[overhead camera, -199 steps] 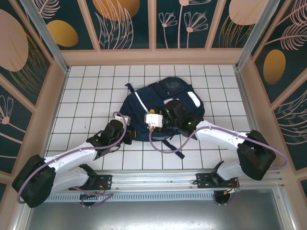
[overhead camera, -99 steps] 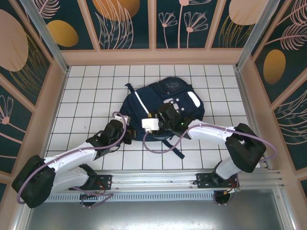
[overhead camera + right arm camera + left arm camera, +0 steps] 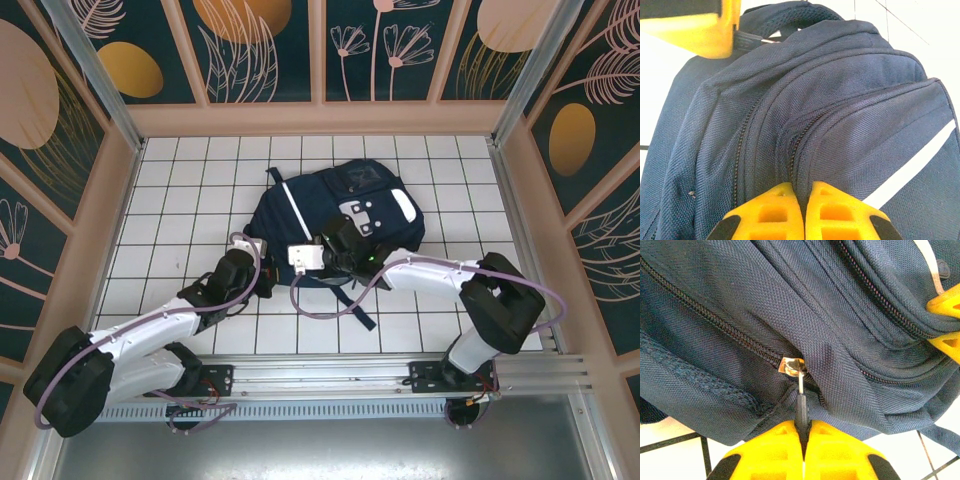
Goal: Pack books, pencil case, and school supplies into a backpack
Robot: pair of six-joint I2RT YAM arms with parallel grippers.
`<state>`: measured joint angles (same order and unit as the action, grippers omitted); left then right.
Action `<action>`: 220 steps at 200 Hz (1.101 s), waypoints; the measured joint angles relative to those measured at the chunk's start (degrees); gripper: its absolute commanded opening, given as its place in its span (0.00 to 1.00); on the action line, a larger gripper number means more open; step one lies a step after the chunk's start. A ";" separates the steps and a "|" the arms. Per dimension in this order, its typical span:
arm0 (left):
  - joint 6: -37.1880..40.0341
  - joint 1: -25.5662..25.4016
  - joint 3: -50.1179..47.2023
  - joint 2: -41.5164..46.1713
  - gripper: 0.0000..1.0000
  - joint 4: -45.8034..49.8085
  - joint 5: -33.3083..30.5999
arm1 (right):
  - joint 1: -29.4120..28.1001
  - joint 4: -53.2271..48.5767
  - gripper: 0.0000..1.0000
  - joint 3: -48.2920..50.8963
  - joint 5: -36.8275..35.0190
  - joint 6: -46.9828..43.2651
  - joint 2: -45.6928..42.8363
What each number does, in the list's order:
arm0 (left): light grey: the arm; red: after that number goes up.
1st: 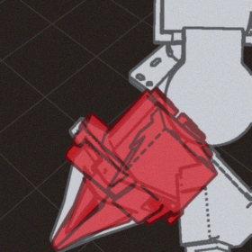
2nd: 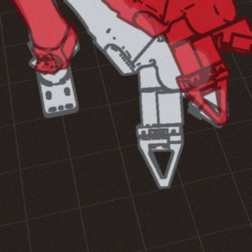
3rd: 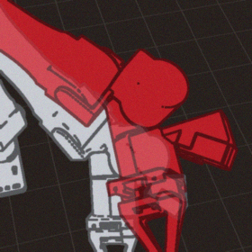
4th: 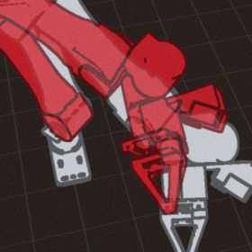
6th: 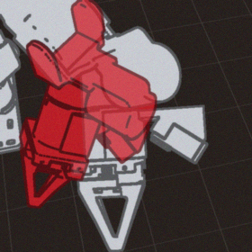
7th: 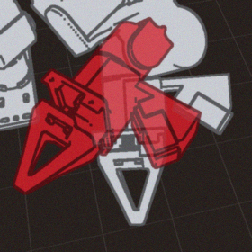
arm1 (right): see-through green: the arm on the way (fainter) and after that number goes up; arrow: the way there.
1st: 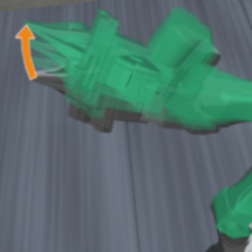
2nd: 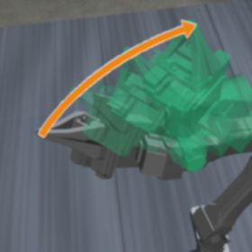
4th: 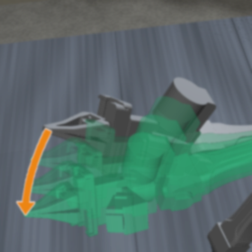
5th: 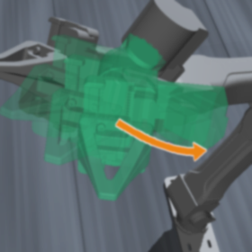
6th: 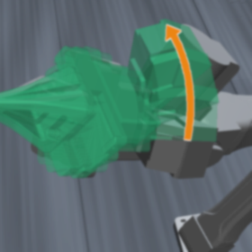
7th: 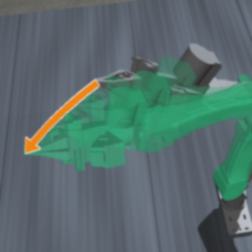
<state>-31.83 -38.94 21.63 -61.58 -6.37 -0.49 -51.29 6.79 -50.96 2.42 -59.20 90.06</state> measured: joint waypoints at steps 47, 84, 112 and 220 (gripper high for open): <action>0.00 0.04 -0.35 0.52 0.00 -0.33 -0.02 | 0.20 -1.38 0.00 -4.59 -0.44 5.86 2.89; 0.00 0.04 -0.48 0.52 0.00 -0.37 0.24 | 0.31 -1.33 0.00 -6.19 -0.98 8.94 3.91; 0.00 0.04 -0.48 0.52 0.00 -0.39 0.44 | 0.31 -1.01 0.00 -7.96 -1.73 11.10 5.53; 0.00 0.07 -0.63 0.13 0.00 -1.22 1.60 | 0.31 -1.01 0.00 -16.55 -3.06 21.42 12.26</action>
<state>-31.83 -38.87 20.99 -61.45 -7.60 1.10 -50.98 5.78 -67.51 -0.64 -37.78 102.32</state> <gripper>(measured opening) 0.064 0.058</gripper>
